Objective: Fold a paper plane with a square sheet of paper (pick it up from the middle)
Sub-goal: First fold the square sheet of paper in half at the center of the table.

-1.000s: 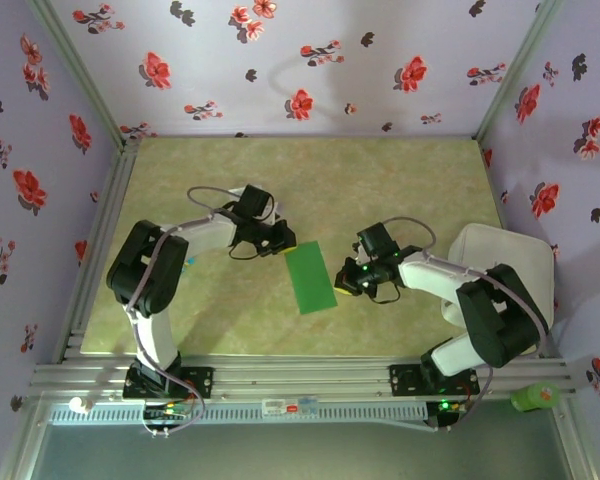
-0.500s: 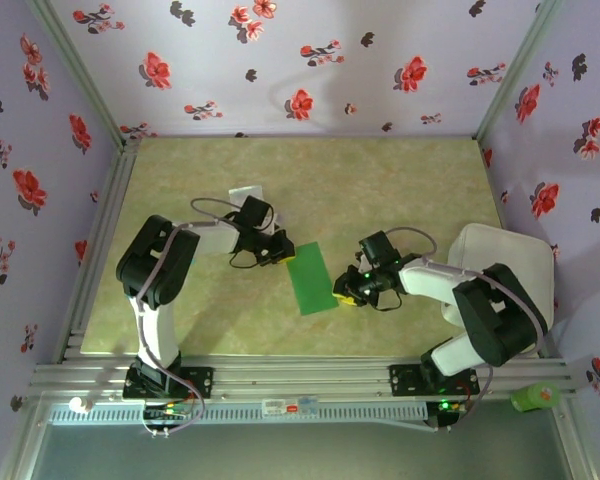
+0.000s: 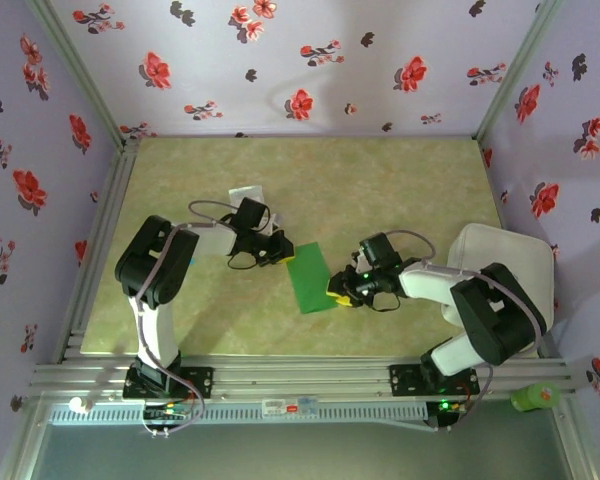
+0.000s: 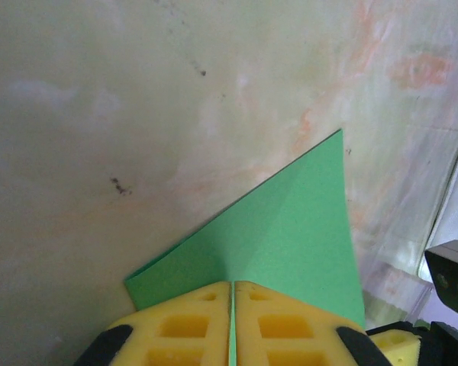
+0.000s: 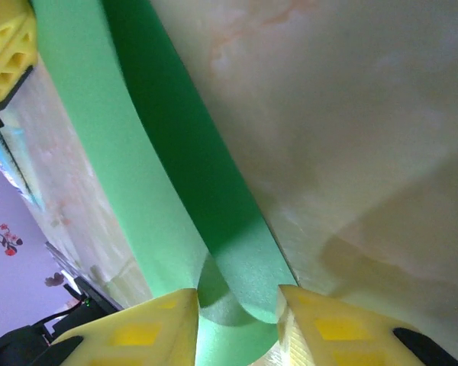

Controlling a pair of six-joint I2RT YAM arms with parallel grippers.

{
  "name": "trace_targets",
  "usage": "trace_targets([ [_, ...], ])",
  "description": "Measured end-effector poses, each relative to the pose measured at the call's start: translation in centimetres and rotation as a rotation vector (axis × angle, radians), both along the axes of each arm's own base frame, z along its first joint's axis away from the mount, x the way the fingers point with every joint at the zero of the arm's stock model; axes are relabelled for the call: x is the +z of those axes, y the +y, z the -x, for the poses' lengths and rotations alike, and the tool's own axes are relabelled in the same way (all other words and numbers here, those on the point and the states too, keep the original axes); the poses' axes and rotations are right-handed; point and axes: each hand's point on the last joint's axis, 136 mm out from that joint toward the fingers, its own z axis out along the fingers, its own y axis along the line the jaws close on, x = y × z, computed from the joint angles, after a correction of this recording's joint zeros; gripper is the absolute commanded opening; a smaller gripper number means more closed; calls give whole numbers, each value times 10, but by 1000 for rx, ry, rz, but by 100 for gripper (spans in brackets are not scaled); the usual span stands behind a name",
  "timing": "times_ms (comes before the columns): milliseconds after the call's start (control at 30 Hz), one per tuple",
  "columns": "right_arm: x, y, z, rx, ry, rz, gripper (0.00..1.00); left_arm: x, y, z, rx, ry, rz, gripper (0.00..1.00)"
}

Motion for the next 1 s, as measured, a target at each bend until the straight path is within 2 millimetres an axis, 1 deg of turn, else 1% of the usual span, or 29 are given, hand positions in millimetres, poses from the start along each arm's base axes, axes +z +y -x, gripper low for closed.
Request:
trace_targets([
  [267, 3, 3, -5, -3, -28, -21, 35, -1, 0, 0, -25, 5, -6, 11],
  [333, 8, 8, -8, -2, -47, -61, 38, -1, -1, 1, -37, 4, -8, 11],
  [433, 15, 13, -15, 1, -74, -103, 37, -1, -1, 0, -55, 0, -14, 11],
  [600, 11, 18, -24, 8, -59, -130, 33, 0, -5, -7, -81, -17, -19, 11],
  [767, 7, 19, -29, 1, -39, -137, 23, 5, -7, -12, -95, -40, -28, 12],
  [833, 8, 21, -34, -14, -45, -153, 18, 9, -9, -16, -100, -60, -27, 18],
  [900, 10, 23, -38, -29, -49, -169, 14, 13, -9, -18, -105, -83, -27, 23],
  [967, 12, 25, -42, -41, -54, -185, 10, 23, -9, -19, -107, -111, -23, 34],
  [1000, 13, 25, -43, -47, -55, -192, 9, 33, -9, -21, -110, -141, -20, 39],
])
